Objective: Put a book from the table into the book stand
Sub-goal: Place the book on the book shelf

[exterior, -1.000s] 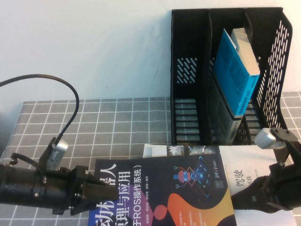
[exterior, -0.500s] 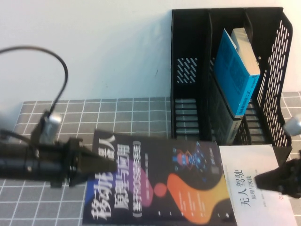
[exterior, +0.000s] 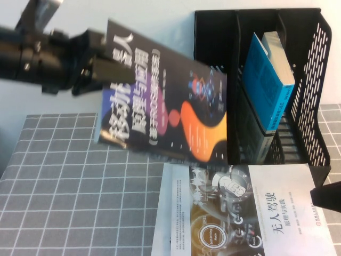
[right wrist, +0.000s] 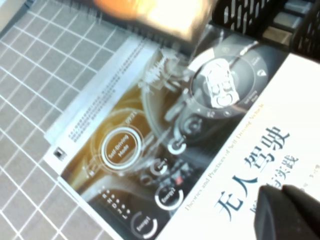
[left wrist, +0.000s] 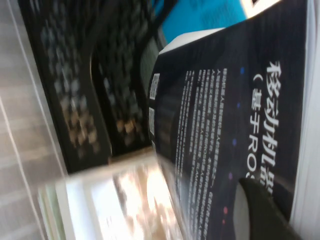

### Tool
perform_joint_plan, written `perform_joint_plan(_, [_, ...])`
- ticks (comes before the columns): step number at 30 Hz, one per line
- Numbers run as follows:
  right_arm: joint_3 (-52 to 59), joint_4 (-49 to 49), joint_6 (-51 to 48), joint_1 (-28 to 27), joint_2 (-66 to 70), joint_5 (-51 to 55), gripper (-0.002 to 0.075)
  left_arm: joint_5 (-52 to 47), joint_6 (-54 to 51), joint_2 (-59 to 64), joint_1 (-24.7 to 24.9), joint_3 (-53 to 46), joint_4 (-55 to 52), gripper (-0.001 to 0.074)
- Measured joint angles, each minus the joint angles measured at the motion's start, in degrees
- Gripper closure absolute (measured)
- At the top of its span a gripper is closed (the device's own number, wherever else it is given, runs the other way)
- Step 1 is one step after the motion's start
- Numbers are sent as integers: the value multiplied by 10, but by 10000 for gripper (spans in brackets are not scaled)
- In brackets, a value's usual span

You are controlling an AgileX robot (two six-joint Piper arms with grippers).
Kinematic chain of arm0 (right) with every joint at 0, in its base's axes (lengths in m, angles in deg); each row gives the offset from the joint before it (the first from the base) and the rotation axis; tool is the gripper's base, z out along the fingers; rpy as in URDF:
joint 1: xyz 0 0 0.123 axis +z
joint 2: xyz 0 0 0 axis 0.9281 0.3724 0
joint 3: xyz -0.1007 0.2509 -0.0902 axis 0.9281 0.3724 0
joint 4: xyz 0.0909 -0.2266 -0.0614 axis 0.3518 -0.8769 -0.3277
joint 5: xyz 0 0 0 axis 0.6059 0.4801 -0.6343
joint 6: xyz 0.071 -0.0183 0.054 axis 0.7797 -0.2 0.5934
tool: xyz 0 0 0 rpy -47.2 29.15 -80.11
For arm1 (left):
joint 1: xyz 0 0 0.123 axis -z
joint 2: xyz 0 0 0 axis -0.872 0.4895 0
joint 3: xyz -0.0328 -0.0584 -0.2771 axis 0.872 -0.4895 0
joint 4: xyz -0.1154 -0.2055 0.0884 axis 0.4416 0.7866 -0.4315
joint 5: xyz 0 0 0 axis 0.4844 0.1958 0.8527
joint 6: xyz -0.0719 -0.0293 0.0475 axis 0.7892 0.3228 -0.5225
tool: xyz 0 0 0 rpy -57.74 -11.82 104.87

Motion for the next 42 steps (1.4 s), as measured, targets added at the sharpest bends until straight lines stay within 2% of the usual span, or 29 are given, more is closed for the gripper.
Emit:
perform_joint_plan(9, [0,-20,-1,0,0,-1,729,50,178,86,101,203,-172,617])
perform_joint_plan(17, [0,-23,-4,0,0,-2,729,27,293,191,161,301,-363,618])
perform_joint_plan(27, [0,-23,-5,0,0,-12,729,58,320,247,169,329,-382,618])
perform_joint_plan(32, [0,-23,-5,0,0,-11,729,83,278,270,169,332,-368,612])
perform_joint_plan(34, [0,-23,-6,0,0,-11,729,99,262,277,169,332,-358,569])
perform_joint_plan(40, [0,-23,-8,0,0,-11,729,189,243,282,169,338,-336,218])
perform_joint_plan(42, [0,-23,-8,0,0,-11,729,202,228,283,169,338,-332,165])
